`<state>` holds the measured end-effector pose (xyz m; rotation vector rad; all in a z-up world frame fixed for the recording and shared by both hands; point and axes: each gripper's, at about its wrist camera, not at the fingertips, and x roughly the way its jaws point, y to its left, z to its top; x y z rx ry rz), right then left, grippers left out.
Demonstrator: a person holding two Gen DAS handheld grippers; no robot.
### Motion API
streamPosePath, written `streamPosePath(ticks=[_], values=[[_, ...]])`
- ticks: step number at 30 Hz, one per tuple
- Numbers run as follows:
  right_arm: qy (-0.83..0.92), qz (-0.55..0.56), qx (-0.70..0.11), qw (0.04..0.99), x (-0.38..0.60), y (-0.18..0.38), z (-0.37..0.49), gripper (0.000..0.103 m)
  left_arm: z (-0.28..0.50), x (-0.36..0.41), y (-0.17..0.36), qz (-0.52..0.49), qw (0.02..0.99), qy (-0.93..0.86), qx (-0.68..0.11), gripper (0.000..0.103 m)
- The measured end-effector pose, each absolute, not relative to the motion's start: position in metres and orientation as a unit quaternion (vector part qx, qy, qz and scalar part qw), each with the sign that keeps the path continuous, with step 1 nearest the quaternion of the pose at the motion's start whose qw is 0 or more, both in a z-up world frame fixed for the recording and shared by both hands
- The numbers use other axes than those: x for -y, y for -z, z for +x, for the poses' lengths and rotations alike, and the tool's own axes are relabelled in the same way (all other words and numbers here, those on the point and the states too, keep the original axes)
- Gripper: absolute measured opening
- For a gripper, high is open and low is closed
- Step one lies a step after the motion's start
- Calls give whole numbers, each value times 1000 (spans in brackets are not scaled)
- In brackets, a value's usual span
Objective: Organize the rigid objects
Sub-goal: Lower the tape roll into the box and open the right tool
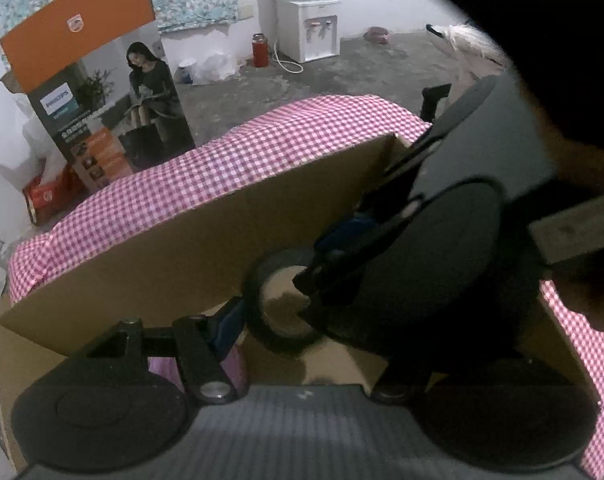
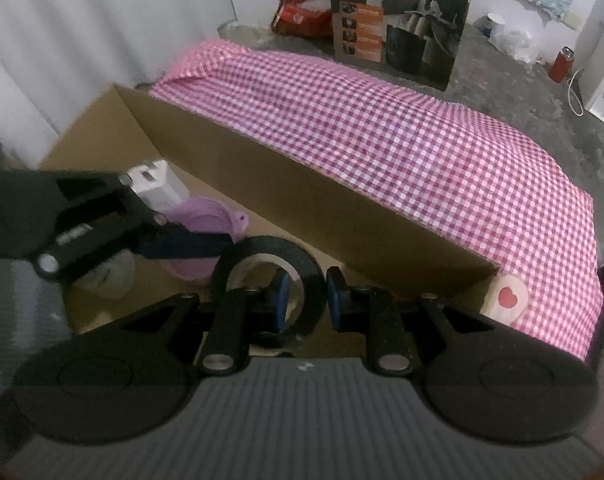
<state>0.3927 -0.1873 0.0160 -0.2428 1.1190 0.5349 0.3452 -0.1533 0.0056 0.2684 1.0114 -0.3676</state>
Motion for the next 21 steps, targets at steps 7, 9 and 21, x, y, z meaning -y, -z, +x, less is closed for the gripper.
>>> streamPosePath(ticks=[7,9,21], values=[[-235,-112,-519,814,188,-5,403,17,339,151,-12,119,850,177,-482,71],[-233,-100,-516,818,192,-9,404,18,334,149,-18,115,853,181,-477,75],[-271,0,-408,872,225,-101,309,41,230,116,-94,116,893,208,-383,89]])
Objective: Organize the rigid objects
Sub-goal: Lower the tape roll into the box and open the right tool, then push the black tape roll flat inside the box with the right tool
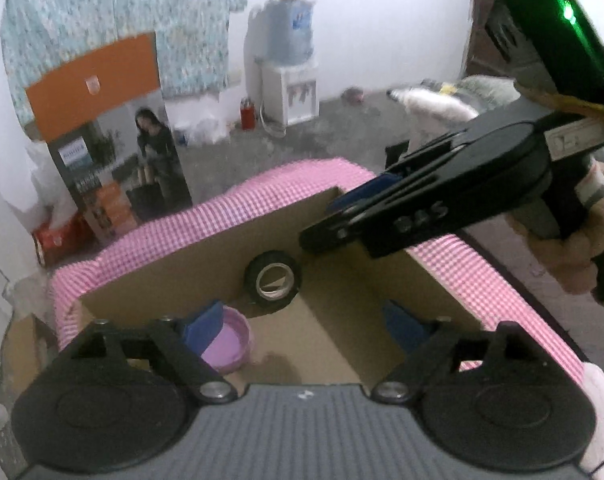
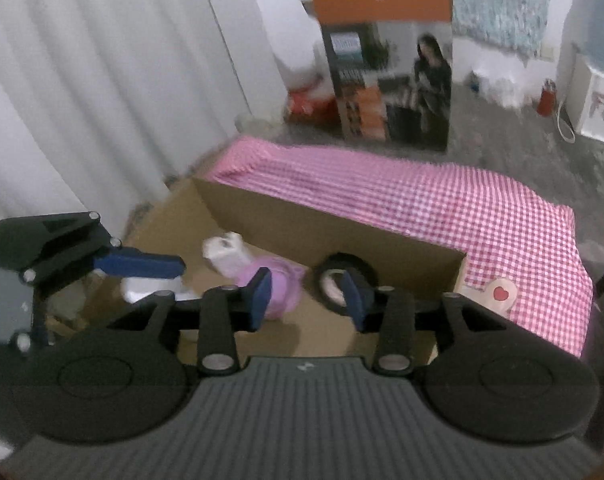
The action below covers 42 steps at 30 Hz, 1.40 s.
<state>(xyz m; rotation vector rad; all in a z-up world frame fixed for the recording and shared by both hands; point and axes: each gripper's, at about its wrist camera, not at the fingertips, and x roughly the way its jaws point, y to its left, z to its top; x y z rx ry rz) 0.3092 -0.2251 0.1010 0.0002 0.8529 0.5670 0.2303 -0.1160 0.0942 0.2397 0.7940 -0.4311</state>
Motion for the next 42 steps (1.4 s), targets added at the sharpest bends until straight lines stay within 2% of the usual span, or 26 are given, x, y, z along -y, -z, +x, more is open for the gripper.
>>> streamPosePath(ticks=[4,8,20,24,29,34,36,38,42], values=[[-269,1,-390,881,231,-120,278,41,188,94,-106,103,905,206,-358,89],[-265,-3,-404,875,221,-120,275,42,149,67,-108,69,919,193,-337,91],[-218,-56,-504,834,143,-36,362,42,98,-12,-55,-21,925,146,-349,92],[-208,-80,-538,813,126,-2,384,47,95,-34,-45,-30,930,123,-346,92],[-205,-126,-539,807,111,20,391,55,91,-58,-33,-54,929,106,-351,92],[-212,-132,-540,803,106,30,395,60,89,-69,-23,-70,925,100,-361,92],[-220,-134,-539,802,107,32,396,68,89,-70,-21,-73,924,101,-362,92],[-223,-129,-541,800,107,33,395,70,85,-70,-20,-74,924,104,-362,92],[-230,-93,-559,791,113,28,395,72,83,-69,-20,-74,924,109,-358,92]])
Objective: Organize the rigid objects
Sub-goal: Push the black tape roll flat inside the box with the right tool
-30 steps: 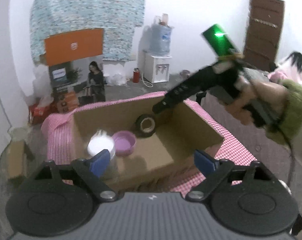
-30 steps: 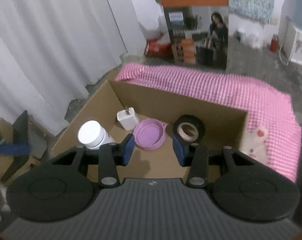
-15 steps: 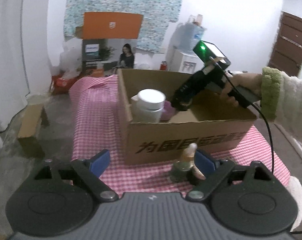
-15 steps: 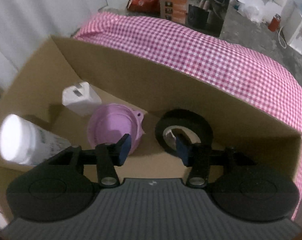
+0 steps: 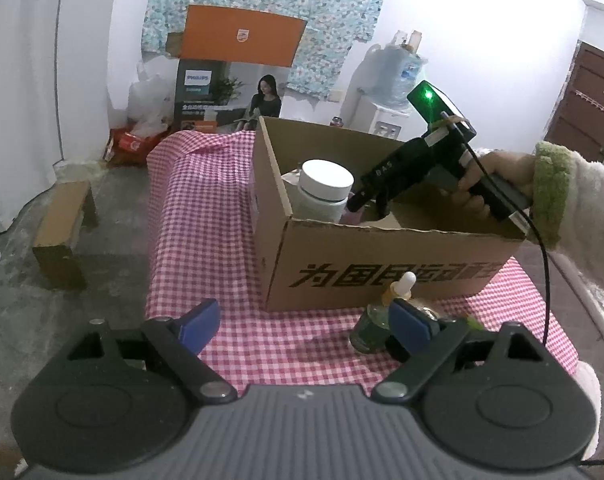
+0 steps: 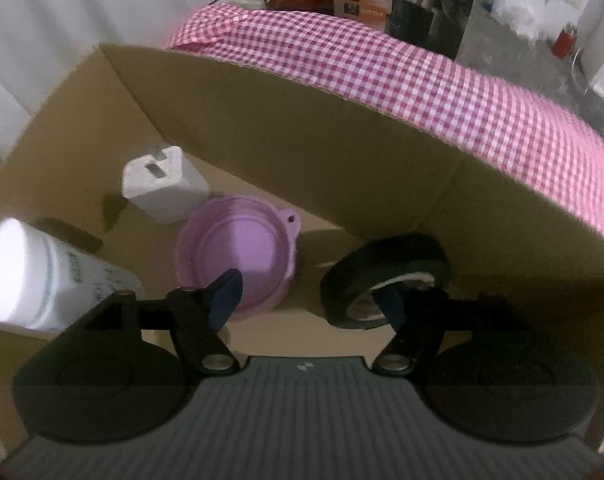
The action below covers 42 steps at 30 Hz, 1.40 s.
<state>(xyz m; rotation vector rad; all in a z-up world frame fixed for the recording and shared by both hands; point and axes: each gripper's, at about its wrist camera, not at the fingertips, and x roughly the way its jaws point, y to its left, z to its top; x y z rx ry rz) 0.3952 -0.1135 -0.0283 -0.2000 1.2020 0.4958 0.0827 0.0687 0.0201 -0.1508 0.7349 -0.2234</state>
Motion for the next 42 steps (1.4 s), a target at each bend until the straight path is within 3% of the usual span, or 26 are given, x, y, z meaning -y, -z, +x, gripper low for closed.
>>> streamPosePath(ticks=[22,27,30,38,42], values=[[-201,-51,-569,796,129,22,400,71,74,-66,-18,-87,923,113,-356,92],[-178,-35,-566,804,141,17,398,32,75,-65,-17,-91,922,118,-357,92],[-158,-25,-569,806,153,16,399,18,75,-63,-17,-91,922,120,-357,92],[-183,55,-565,803,168,12,401,17,75,-62,-17,-92,921,117,-359,92],[-161,40,-571,804,167,10,402,19,75,-62,-17,-92,922,118,-358,92]])
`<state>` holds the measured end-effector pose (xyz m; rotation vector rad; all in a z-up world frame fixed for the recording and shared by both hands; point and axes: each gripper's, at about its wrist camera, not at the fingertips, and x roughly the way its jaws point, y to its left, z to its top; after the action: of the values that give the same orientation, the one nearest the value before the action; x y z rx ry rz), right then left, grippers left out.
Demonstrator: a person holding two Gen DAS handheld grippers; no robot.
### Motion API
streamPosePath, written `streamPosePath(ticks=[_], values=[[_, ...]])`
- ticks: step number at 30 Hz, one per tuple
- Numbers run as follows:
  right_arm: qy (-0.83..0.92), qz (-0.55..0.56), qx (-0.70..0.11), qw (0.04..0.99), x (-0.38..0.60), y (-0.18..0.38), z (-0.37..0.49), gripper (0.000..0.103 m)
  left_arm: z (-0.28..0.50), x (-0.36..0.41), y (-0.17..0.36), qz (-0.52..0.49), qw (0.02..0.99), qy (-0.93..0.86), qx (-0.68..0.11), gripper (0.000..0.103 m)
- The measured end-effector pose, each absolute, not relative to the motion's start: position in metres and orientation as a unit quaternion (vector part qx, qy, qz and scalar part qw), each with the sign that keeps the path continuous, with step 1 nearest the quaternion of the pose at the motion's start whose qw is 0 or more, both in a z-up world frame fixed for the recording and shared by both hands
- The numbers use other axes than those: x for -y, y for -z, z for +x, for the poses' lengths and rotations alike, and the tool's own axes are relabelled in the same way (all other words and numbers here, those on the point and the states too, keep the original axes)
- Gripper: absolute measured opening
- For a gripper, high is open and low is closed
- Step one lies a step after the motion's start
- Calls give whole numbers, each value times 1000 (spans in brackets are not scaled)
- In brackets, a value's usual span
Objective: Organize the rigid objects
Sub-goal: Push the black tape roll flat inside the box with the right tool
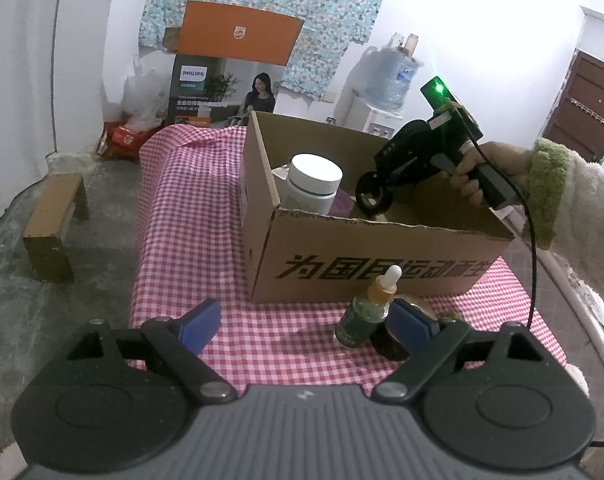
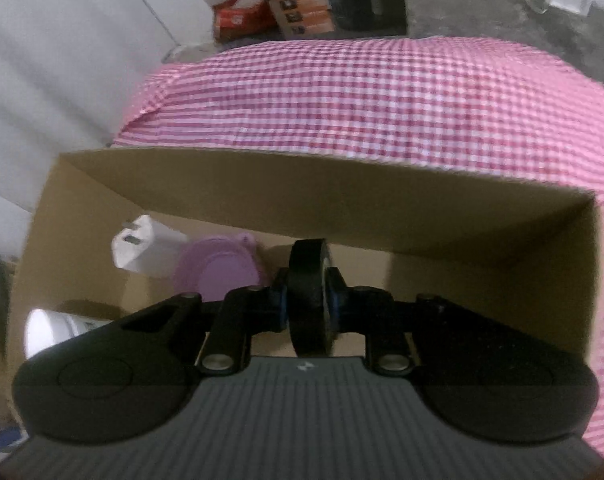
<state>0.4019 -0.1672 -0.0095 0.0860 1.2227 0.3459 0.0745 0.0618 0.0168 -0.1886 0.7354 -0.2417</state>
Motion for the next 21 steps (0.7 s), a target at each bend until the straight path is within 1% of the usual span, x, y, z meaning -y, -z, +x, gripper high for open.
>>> streamPosePath(ticks=[1,3,4,6,8,18,21], values=[[-158,32,-570,805,167,7,401,20,75,-62,-17,-92,922,118,-358,92],[-147,10,-568,810,166,2,399,31,75,-61,-16,-93,921,119,-358,92],[-143,0,-566,812,167,0,398,34,75,-61,-16,-94,921,119,-358,92],[-135,-20,-560,817,169,-6,395,46,75,-60,-16,-94,922,121,-357,92],[-124,-41,-555,822,168,-12,392,51,74,-58,-17,-93,922,123,-356,92],[-100,-111,-526,837,165,-24,378,51,71,-57,-18,-92,923,123,-354,92],[-116,-94,-515,844,164,-36,374,51,69,-58,-19,-91,923,124,-352,92]])
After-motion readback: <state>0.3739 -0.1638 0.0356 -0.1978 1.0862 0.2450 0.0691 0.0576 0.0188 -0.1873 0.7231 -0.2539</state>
